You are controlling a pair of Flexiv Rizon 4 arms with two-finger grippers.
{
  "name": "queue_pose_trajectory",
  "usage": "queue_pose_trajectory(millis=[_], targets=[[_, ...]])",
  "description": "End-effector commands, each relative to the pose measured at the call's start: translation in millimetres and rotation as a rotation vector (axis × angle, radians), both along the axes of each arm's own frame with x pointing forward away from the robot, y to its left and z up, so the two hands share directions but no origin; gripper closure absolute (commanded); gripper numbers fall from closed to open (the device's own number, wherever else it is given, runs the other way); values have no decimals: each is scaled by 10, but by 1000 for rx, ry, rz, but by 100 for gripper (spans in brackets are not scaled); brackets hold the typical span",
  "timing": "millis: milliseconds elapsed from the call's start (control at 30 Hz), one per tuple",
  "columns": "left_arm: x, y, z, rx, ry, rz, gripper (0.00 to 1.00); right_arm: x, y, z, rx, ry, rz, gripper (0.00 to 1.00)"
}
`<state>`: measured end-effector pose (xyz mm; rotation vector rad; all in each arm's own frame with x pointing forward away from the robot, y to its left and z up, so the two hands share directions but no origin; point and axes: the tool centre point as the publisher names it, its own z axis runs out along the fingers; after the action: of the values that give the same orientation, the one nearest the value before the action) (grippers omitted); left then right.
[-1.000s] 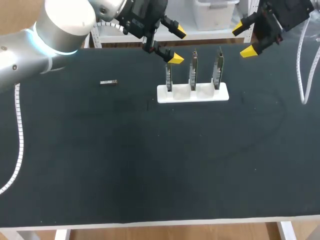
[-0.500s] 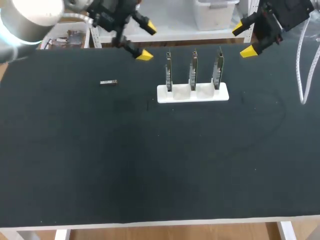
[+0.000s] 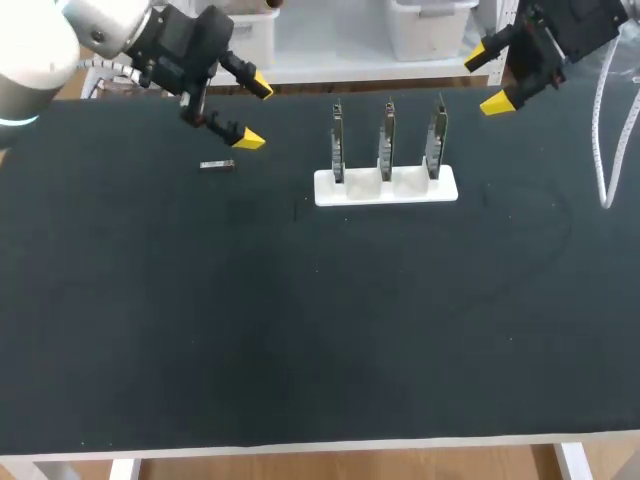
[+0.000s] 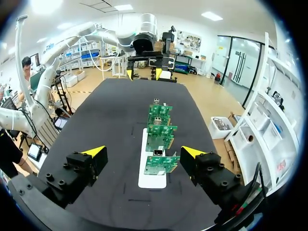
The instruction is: Pick up the optical module with the left hand, and insert it into the network port with the right hand.
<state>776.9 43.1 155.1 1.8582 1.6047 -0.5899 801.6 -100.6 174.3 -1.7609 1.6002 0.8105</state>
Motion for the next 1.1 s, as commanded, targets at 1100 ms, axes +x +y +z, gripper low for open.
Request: queue_pose_trajectory(millis=[1100], targets=[[-20,931,-516,96,115,237,0,-9,0,2,0,-2,-1,0]])
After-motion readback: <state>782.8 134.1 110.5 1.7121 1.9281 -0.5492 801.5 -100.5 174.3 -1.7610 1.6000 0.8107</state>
